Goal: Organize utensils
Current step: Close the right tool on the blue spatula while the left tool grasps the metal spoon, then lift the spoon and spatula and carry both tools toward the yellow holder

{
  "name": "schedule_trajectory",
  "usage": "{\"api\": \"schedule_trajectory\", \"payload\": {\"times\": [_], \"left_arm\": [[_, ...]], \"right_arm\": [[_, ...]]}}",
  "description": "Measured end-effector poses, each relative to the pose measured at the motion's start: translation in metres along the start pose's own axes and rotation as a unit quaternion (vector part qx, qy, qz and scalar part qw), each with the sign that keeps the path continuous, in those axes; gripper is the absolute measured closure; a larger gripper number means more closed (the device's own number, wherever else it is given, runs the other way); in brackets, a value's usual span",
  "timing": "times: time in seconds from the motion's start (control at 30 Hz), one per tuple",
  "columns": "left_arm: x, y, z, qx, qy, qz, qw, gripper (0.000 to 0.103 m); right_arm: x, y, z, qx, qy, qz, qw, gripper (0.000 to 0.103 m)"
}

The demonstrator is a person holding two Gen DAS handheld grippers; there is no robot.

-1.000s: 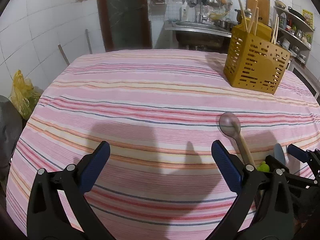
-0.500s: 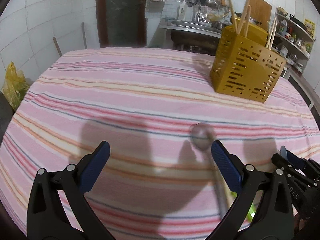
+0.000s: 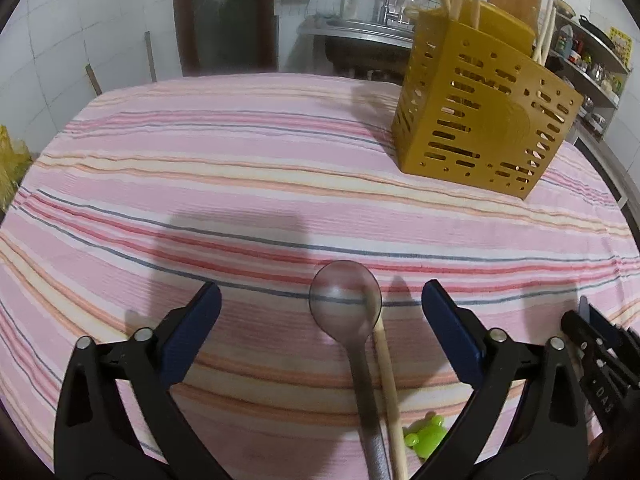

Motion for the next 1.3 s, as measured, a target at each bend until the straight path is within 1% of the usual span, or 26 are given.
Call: {"api": "schedule_trajectory", "payload": {"times": [0.03,0.1,0.17,0.27,0.33,0.37,0.43,0.47,0.57,0.7,0.8,1.03,1.1,1.3], "left_arm": [[-0.001,-0.002,0.001,-0.006,0.002,-0.009,0.9999,0.019],[-0.003,-0.005,0.002,-0.003,0.000,-0.017,0.9998,0.026],[-0.004,-0.004,0.005,0.002,-0.006,-0.012,0.9999,0.028],[-0.005,-0.004,0.011,0.009,-0.022,-0.009,0.9997,0.037],[-0.004,-0.005,0.014,0.008,-0.028,-0.009,0.9995,0.047],[-0.003,-0.005,0.014,0.005,-0.030,-0.009,0.9995,0.050],[-0.002,-0.004,0.015,-0.003,-0.032,-0.010,0.9994,0.065],[-0.003,-0.003,0.015,-0.009,-0.030,-0.011,0.9994,0.067],[-0.005,0.001,0.013,-0.016,-0.028,-0.012,0.9994,0.068],[-0.004,0.007,0.009,-0.024,-0.025,-0.007,0.9994,0.069],[-0.001,0.018,0.008,-0.026,-0.024,0.008,0.9993,0.069],[0.010,0.066,-0.001,-0.019,-0.031,0.083,0.9958,0.069],[0.012,0.083,-0.005,-0.014,-0.035,0.109,0.9933,0.069],[0.021,0.118,-0.013,-0.016,-0.030,0.164,0.9859,0.069]], "right_arm": [[0.000,0.000,0.000,0.001,-0.001,0.000,1.000,0.070],[-0.001,0.000,0.000,-0.002,0.002,0.000,1.000,0.070],[-0.001,0.000,-0.001,-0.007,0.006,-0.001,1.000,0.070],[-0.001,0.000,-0.001,-0.008,0.005,-0.001,1.000,0.070],[-0.001,0.000,0.000,-0.008,0.004,-0.001,1.000,0.070],[-0.001,0.000,-0.001,-0.009,0.004,-0.002,1.000,0.070],[0.000,0.000,-0.001,-0.010,0.004,-0.002,1.000,0.070],[0.000,0.000,-0.001,-0.009,0.004,-0.003,1.000,0.070],[0.000,0.002,-0.002,0.000,-0.003,-0.002,1.000,0.070],[0.001,0.006,-0.004,0.002,-0.001,0.000,1.000,0.070],[0.004,0.013,-0.005,0.004,-0.004,0.011,1.000,0.070],[0.019,0.038,-0.011,0.018,-0.008,0.056,0.998,0.070],[0.023,0.046,-0.015,0.023,-0.006,0.073,0.997,0.070],[0.032,0.067,-0.018,0.026,-0.003,0.115,0.993,0.070]]}}
Point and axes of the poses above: each gripper's, at about its wrist camera, not at the fingertips, and y roughly against the way its jaws point, z to its right, x to its top, the point moved 7 cm from there along -y, roughly the way its jaws point, and after that the axes turned 14 degrees about x, right-handed, at the moved point
